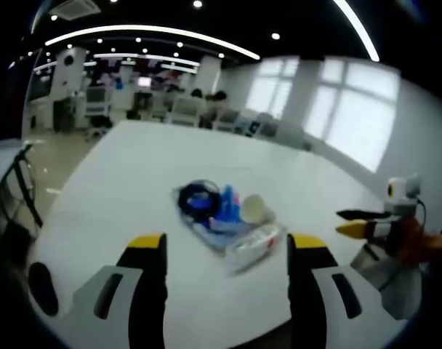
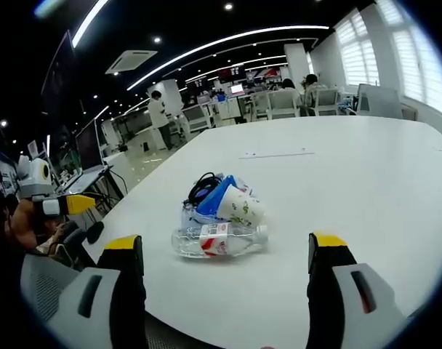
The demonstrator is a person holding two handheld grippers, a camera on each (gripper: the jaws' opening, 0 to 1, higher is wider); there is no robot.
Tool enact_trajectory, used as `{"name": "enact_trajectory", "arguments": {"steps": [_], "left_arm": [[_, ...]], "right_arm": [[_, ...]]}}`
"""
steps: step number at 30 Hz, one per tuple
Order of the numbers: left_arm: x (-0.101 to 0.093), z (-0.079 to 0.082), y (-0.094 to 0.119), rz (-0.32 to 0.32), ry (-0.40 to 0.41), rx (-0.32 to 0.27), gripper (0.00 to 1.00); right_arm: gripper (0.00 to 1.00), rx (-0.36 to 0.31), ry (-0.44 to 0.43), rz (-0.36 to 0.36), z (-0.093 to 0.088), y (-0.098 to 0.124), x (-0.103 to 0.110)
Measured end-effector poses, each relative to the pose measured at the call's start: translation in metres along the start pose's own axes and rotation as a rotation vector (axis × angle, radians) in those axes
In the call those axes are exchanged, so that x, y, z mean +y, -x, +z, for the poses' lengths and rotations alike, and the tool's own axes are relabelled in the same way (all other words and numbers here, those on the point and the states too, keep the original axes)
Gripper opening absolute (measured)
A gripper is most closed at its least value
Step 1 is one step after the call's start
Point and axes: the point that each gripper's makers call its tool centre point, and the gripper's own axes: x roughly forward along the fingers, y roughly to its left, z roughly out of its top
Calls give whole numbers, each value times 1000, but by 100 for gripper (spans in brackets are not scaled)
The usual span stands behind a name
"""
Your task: Arrange the tabletop items into an orderly group along one side of the table until the central work area is clear of visible clutter.
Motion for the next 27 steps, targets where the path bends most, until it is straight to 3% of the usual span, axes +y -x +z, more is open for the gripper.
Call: {"name": "enact_trajectory", "arguments": {"steps": [5, 13, 22, 27], "left_arm": [[-6, -2, -2, -19, -17, 15, 62], [-30, -3, -15, -108, -111, 70, 60], [-63, -13, -51, -246, -353, 175, 56], [-84, -25, -73, -342, -426, 244, 55]], "right_arm": [[94, 2, -5, 3, 0, 0, 0], [93, 2, -12, 3, 0, -1, 0], [92, 5, -8, 15, 0, -2, 3], [92, 6, -2, 23, 0, -4, 5]]}}
